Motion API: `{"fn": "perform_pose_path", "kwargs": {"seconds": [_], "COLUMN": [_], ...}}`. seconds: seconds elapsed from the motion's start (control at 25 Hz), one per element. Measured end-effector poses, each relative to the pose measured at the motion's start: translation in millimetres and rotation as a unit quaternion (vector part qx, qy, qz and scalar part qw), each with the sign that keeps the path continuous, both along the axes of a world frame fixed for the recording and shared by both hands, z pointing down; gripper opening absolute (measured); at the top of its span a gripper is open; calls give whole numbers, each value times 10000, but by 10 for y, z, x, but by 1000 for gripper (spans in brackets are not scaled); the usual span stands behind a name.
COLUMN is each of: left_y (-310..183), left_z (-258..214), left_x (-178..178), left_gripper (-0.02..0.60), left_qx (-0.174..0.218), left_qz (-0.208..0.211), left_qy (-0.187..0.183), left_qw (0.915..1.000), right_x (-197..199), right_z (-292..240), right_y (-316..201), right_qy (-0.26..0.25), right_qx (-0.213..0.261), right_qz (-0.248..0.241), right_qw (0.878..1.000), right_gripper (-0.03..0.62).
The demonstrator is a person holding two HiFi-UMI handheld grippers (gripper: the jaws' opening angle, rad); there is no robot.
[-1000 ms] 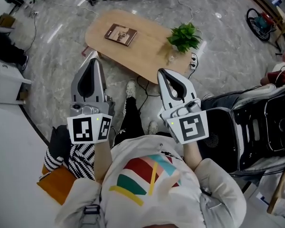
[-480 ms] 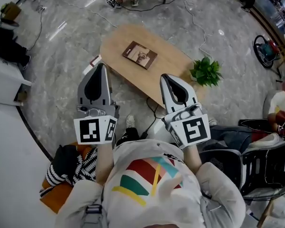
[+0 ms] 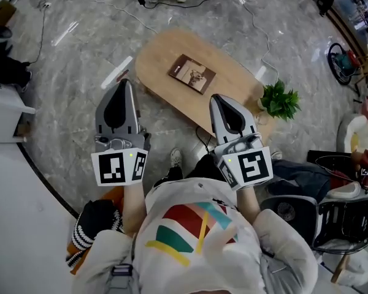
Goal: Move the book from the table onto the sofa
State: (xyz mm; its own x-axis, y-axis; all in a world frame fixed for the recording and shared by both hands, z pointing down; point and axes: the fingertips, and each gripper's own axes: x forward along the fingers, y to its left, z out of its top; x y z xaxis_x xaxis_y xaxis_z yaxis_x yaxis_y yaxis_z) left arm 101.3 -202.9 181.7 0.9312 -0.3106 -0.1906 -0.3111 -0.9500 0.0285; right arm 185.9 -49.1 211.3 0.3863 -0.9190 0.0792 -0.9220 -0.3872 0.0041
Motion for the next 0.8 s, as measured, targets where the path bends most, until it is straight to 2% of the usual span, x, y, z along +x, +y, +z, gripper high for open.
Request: {"fn": "perform_pose_path", "kwargs": {"seconds": [0.16, 0.36, 0.56, 0.72, 0.8], "left_y": [-160, -276, -387, -466, -504], "left_z": [192, 296, 272, 84, 39], "left_x": [85, 293, 644, 1135, 1393], "left_gripper": [8, 8, 8, 8, 8], "left_qx": [-263, -361, -219, 103, 132], "left_qz": [71, 89, -8, 20, 50], "left_qy": [-67, -174, -215, -125, -70], "left_qw": [9996, 9992, 9995, 9999, 9999], "right_x": [90, 402, 819, 1265, 1505], "right_z": [151, 241, 319, 233, 210], "right_y": [-81, -241, -462, -575, -592], "right_qy": [-140, -284, -398, -312, -271], "right_qx": [-257, -276, -108, 75, 112], "right_qz": [83, 112, -69, -128, -111], "right_qw": [9995, 9992, 9991, 9994, 9995], "right_gripper": [12, 12, 12, 12, 12]}}
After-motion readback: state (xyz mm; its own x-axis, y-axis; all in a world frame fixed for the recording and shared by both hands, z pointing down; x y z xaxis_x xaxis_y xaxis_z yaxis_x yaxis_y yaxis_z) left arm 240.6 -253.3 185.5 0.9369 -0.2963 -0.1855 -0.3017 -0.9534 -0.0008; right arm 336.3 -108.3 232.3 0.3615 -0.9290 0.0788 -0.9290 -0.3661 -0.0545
